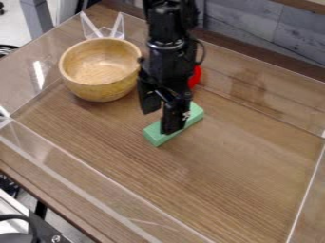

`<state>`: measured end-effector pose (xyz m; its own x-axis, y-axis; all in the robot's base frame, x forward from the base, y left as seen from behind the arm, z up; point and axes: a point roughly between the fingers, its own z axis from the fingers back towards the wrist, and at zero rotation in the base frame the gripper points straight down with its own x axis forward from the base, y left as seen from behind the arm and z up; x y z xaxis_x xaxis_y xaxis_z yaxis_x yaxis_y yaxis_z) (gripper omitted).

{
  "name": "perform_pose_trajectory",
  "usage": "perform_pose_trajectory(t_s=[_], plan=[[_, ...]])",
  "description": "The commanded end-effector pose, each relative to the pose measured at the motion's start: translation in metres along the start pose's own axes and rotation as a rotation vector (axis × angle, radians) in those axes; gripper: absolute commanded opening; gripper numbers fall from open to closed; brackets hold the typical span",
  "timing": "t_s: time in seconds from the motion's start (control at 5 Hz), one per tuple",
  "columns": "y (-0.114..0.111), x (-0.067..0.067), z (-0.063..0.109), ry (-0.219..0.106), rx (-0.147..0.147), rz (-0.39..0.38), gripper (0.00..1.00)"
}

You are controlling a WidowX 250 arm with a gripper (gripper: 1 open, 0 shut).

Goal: Put the green stick in the brown bowl

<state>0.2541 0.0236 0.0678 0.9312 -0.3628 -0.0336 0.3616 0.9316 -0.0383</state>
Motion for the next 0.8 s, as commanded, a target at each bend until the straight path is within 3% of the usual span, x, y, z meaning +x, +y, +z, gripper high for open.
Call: perform_pose_trajectory(t_s=[0.0,0.2,0.6], plan=[[0.003,0.000,0.006,-0.094,0.018,-0.033,1.00],[0.005,0.001,-0.003,-0.122,0.024,-0.046,1.00],[0.011,0.004,-0.021,-0.144,0.025,-0.055,1.00]])
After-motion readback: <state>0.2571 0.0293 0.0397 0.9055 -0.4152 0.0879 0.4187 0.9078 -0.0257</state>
